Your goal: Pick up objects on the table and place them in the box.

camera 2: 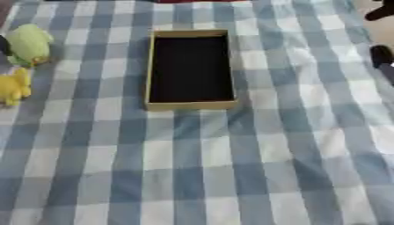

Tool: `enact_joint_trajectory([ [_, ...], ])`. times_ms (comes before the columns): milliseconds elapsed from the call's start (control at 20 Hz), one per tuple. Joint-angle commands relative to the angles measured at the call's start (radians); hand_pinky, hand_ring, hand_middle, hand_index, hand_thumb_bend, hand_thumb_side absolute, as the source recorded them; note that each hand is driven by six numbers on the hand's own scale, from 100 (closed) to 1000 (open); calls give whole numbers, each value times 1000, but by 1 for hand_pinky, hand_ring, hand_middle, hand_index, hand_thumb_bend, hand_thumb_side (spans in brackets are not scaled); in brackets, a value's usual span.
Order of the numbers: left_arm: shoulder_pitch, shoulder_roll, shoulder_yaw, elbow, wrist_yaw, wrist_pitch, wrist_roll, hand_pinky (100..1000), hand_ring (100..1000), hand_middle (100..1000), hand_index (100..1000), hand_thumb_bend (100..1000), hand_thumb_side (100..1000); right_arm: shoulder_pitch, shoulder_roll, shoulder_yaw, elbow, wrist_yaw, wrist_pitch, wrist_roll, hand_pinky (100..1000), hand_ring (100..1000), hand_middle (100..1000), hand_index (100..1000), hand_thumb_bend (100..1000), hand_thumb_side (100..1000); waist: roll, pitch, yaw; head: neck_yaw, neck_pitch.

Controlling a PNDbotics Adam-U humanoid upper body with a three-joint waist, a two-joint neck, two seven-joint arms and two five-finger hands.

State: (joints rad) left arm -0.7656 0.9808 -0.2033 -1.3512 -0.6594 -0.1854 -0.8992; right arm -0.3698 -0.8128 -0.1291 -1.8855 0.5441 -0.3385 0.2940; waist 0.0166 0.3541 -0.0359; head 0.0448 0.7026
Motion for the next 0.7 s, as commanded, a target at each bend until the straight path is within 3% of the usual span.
enact_joint_trajectory([
  [50,-6,33,4,-17,0,18,-2,876,929,912,892,804,100,-13,-17,-15,-10,2,0,7,743,834,856,815,100,100,0,-18,-2,-3,-5],
  [700,-21,0,-17,23,-74,75,64,848,911,885,866,793,100,-16,-5,-17,-9,-4,2,28,741,833,855,815,100,116,-4,-15,-6,19,-6],
])
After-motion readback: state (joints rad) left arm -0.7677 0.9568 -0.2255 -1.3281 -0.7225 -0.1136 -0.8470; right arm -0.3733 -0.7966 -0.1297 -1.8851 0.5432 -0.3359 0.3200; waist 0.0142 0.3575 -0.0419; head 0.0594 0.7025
